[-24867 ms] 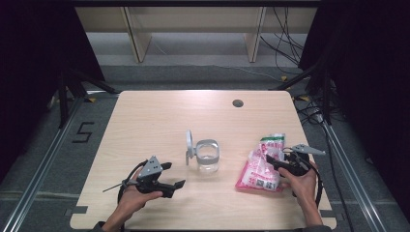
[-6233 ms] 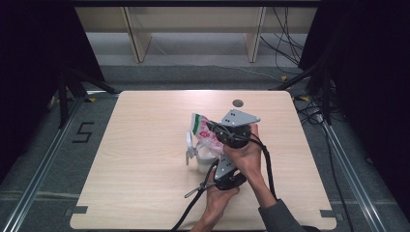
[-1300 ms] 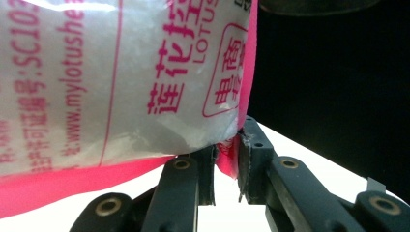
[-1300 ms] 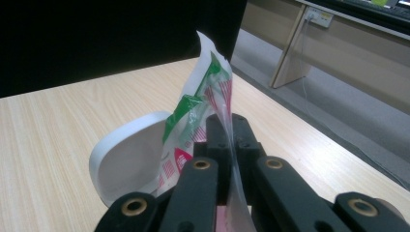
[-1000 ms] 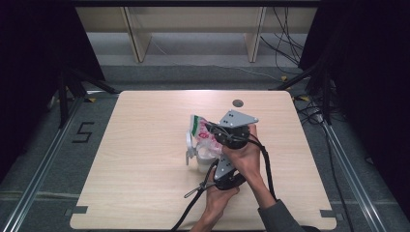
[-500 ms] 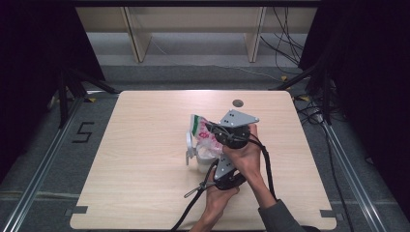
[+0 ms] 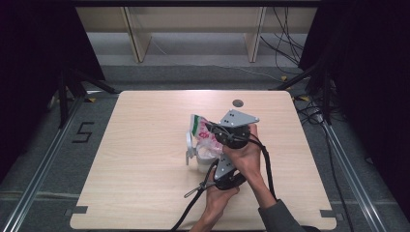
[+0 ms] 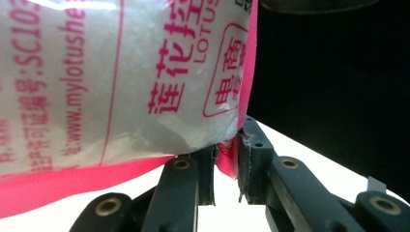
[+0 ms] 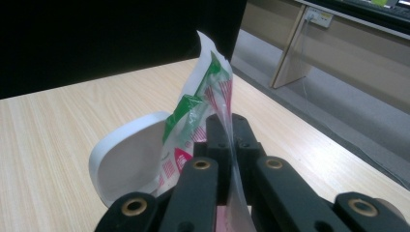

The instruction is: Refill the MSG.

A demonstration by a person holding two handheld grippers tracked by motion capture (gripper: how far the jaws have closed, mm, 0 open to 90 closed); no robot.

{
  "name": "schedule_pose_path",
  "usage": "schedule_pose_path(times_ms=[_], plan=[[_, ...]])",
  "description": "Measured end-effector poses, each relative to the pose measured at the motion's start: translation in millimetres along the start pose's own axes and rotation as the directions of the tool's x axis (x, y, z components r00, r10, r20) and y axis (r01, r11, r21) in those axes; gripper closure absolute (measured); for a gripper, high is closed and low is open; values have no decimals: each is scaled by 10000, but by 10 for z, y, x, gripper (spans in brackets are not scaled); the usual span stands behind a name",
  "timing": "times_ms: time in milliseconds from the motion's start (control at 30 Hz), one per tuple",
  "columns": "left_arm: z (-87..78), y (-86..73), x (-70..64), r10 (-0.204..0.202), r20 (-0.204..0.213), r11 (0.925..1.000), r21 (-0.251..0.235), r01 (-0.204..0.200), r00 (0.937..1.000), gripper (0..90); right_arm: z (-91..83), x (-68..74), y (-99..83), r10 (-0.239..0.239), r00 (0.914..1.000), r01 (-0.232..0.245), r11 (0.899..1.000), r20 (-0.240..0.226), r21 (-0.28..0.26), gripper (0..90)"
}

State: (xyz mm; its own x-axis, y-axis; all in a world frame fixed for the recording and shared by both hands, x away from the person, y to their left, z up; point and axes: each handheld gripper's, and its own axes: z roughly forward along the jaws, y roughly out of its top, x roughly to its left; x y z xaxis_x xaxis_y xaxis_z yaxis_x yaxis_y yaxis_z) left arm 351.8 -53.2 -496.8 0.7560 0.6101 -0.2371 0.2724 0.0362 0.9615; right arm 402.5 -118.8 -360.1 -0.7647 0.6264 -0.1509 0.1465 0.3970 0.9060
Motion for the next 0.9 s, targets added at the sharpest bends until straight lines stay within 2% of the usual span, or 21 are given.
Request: schedule_pose_path(times_ms=[67,100,200,233,267,367,433,467,533,667,733,767,900], plan=[[10,-5,3,-19,-8,10000,-59,19,10000,783,10,0,-5,-30,10000,30,10000,72,-23,896],[-8,4,-2,19,-132,9999,143,-18,9999,783,14,-2,-7,-11,10000,11,10000,47,-15,896],[4,-3,3,-25,19,10000,-1,25,10000,783,4,-7,-4,-94,9999,94,10000,82,-2,897],[6,-4,2,-35,-4,10000,-49,35,10000,783,7,-1,-6,9,10000,-9,10000,38,14,896],[-9,4,-4,4,-130,9999,129,-3,9999,783,5,-3,-5,0,10000,-1,10000,25,15,897],[-9,4,-3,7,-154,9999,160,-4,9999,783,10,-1,-5,-26,10000,26,10000,31,-27,896],[7,-4,5,-13,17,10000,-41,13,10000,782,19,9,-10,40,10000,-40,10000,64,42,896],[-4,0,1,6,-39,10000,67,-6,10000,782,20,11,-9,39,10000,-38,9999,-51,108,896],[1,-3,0,-16,8,10000,13,16,10000,782,20,6,-8,-32,10000,32,10000,93,-24,896],[-1,-1,2,-4,4,10000,39,4,10000,782,22,7,-8,-36,10000,36,10000,90,-15,897],[1,-1,-3,-23,-5,10000,12,23,10000,781,15,10,-8,151,9999,-150,9998,-52,130,897],[0,0,-6,-12,-1,10000,3,12,10000,781,9,1,-4,-16,10000,16,10000,20,28,897],[-1,1,-3,-8,-7,10000,12,8,10000,781,10,16,-4,76,10000,-76,10000,-13,29,897]])
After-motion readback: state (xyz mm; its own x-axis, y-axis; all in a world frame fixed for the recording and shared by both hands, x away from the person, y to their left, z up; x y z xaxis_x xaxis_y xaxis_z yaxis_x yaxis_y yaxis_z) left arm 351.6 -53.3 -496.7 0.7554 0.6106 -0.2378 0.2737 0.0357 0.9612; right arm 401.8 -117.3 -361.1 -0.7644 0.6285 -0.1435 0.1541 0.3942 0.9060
